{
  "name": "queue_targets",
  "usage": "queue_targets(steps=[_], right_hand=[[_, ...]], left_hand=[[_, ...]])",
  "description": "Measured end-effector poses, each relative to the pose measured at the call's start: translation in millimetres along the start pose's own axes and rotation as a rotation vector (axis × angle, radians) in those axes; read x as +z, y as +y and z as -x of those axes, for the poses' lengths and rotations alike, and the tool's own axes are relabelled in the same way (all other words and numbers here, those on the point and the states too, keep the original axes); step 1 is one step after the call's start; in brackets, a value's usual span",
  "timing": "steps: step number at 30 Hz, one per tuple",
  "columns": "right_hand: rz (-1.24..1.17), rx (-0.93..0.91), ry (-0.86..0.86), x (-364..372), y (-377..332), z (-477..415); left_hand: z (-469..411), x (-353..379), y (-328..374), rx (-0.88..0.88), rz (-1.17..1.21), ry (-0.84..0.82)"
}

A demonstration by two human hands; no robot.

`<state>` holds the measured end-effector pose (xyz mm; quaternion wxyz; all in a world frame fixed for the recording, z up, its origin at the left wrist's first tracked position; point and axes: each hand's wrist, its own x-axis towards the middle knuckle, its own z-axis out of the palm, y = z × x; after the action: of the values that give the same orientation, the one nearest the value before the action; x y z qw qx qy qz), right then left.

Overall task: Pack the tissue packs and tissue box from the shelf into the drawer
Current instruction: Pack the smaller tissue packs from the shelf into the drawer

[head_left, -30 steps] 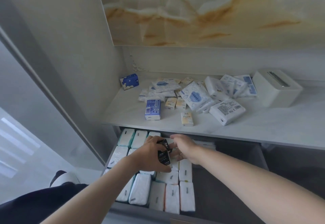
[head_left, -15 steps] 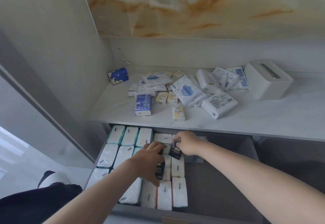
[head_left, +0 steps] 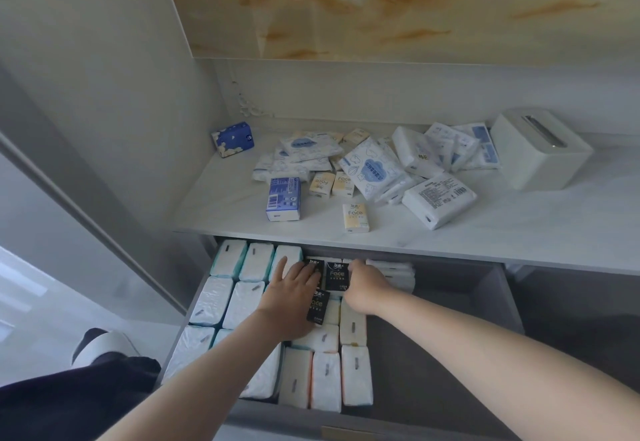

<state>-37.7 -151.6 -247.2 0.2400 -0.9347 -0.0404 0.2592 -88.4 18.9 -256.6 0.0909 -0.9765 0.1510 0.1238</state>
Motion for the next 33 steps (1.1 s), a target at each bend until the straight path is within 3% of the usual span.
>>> queue_targets(steps=[8,15,19,21,23,28,31,33], right_hand=[[-0.277,0.047,0.034,2.2,-5.1,-7.5],[0.039,-0.153,0.016,0.9,-2.6,-3.0],[0.269,-0.285,0.279,-24.7,-3.5,0.4],[0.289,-0.364,0.404,-41.2,-5.2,1.5],[0.297,-0.434,0.464,-54.7,-2.1,-0.8],[0.326,-0.465,0.448,-74.0,11.0,-7.4],[0.324,-0.470,0.451,-84.8,12.1,-10.7],[0.307,-0.478,0.478,-95.6,11.4,-14.9]], left_hand=[[-13.6,6.1,-9.4,-0.071,0.131,0.003],[-16.5,4.0,-10.5,-0.053,0.093,-0.024],[-15.3,-11.5,-13.9,0.011,0.242,-0.013],[-11.8,-17.7,-13.3,0.109,0.267,0.066],[-6.6,-20.2,-11.5,0.173,0.169,0.035],[-2.3,-14.6,-11.2,0.152,0.070,-0.032],[-7.4,-27.2,-13.3,0.159,0.228,-0.008],[-16.4,-43.1,-16.6,0.144,0.395,0.112]])
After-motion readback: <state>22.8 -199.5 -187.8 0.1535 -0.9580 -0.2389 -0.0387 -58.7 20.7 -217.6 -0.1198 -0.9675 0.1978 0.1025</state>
